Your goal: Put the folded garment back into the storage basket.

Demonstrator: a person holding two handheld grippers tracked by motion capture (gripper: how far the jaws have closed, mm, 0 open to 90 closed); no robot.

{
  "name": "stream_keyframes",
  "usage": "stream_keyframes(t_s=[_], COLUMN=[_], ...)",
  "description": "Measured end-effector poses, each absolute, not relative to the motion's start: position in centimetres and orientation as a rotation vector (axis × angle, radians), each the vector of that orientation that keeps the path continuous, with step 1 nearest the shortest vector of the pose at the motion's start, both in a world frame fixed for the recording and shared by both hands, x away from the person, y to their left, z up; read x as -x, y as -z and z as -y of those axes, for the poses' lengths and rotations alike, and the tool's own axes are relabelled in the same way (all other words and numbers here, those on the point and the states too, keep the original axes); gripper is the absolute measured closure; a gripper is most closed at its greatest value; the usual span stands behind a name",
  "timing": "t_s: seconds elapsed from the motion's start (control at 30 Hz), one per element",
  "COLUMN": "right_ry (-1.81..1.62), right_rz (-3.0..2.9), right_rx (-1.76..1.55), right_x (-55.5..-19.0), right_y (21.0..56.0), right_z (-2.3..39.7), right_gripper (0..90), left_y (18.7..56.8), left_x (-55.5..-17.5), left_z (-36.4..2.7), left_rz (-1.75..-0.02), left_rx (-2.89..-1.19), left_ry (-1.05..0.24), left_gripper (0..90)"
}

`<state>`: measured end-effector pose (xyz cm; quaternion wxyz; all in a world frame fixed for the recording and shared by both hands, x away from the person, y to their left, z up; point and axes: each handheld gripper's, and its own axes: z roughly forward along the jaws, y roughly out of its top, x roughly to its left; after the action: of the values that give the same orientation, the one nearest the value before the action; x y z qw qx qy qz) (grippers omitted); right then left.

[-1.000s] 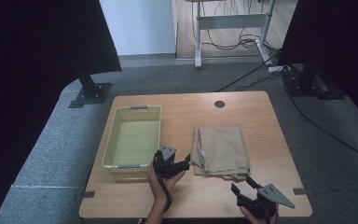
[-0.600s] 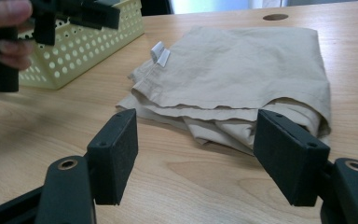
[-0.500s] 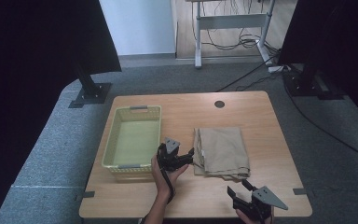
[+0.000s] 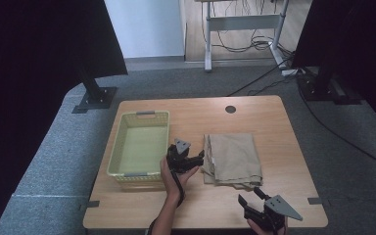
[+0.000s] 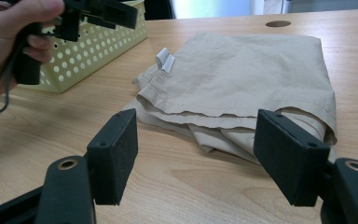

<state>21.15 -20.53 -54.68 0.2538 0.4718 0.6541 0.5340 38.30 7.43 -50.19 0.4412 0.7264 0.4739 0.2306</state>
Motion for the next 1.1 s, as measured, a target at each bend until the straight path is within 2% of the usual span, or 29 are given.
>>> stream_keyframes(t_s=[1.1], right_ry=[-1.441], right_rz=[-1.773], right_rx=[-1.288], right_x=[-20.9], right_y=[54.7], right_z=[20.7], right_gripper=[30.7], left_y=[51.5], left_x=[-44.0], left_z=[-5.2], left_rz=[-1.238], left_rx=[-1.863], left_ry=[-0.509], left_gripper=[23.0])
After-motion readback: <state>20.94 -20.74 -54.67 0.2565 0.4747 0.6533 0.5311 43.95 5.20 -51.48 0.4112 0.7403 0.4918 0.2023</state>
